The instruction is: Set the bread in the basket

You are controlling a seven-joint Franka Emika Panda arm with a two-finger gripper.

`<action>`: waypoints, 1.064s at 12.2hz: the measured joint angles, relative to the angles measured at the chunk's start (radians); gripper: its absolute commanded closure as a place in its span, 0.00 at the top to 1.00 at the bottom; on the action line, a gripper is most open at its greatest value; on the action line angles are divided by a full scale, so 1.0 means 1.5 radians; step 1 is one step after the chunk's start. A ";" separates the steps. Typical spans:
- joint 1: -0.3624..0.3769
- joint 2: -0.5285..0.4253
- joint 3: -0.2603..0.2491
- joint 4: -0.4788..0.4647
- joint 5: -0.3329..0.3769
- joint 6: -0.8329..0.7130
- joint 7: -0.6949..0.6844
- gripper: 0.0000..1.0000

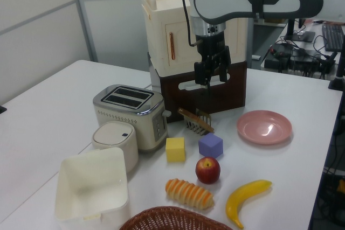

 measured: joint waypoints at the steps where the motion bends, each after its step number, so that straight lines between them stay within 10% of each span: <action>1: 0.000 0.000 0.000 0.000 0.000 0.000 0.000 1.00; 13: -0.001 0.011 -0.001 0.018 -0.002 0.000 0.000 1.00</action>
